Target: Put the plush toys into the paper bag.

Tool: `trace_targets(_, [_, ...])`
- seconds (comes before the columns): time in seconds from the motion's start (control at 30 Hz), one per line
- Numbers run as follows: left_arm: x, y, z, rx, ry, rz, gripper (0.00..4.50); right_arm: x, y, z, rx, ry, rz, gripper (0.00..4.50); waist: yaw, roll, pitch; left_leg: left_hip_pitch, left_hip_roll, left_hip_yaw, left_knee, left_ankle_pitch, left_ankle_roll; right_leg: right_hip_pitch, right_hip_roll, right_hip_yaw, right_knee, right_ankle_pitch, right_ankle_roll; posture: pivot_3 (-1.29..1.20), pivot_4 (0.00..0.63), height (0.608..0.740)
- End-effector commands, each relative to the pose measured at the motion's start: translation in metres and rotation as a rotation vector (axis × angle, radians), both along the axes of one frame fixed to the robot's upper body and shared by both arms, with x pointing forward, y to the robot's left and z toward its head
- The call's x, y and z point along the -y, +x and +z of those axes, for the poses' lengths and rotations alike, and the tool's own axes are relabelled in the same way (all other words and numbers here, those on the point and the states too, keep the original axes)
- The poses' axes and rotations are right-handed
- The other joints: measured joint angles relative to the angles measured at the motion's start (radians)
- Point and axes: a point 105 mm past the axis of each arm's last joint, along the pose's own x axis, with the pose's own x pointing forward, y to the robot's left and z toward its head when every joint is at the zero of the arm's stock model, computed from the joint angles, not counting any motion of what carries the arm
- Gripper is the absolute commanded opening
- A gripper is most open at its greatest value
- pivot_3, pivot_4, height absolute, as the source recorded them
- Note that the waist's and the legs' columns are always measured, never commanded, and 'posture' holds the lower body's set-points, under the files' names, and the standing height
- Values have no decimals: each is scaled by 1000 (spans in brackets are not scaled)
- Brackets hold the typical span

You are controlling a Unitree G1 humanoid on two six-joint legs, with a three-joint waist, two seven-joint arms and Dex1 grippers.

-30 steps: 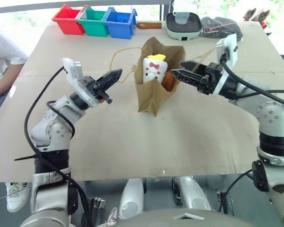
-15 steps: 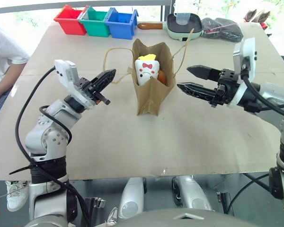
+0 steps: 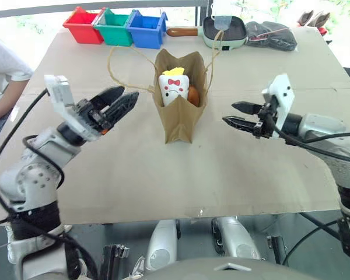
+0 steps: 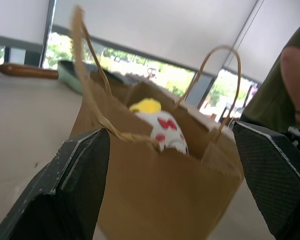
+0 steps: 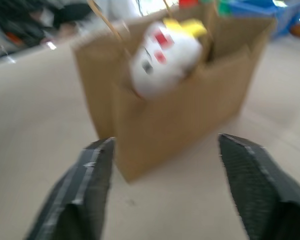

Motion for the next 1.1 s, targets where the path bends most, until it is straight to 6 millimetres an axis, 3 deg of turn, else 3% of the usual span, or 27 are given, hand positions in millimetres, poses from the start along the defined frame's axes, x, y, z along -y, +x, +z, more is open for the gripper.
trace_targets(0.03, [7,-17,-22,-34,151,14,4274,-18,13,-10,59,-16,9,1111,-2,0,0,1,0,0,0,0,0,0,0,0,0,0,0,0,150,740])
trace_targets(0.1, [11,-18,-32,-36,192,36,4274,-28,18,-16,78,-33,22,252,1,0,0,1,0,1,-1,0,0,0,0,1,0,0,0,0,150,740])
trace_targets(0.13, [19,-19,-37,-38,195,30,4274,-35,23,-18,93,-36,29,45,6,0,0,1,0,0,-1,0,0,0,0,0,0,0,0,0,150,740])
trace_targets(0.27, [41,-16,-47,-14,204,68,4274,-64,26,-16,113,24,108,45,12,0,0,0,-1,0,1,0,0,0,-1,0,0,0,0,0,150,740])
trace_targets(0.47, [71,-3,-41,73,176,147,4274,-107,18,-23,101,87,259,45,10,0,0,0,0,-1,1,0,0,1,0,-1,1,0,0,0,150,740])
trace_targets(0.6, [71,7,-38,105,157,271,4274,-128,18,-30,93,119,295,45,4,0,0,0,0,-1,1,0,0,1,0,-1,1,0,0,0,150,740])
trace_targets(0.97, [69,34,-57,175,277,370,4274,-139,25,-48,115,104,295,45,8,0,0,1,-1,-1,1,0,0,1,-1,-1,2,1,0,0,150,740])
trace_targets(1.1, [70,39,-59,192,266,377,3286,-140,21,-48,132,99,305,0,5,0,0,1,-1,-1,1,0,0,1,-1,-1,1,1,0,0,150,740])
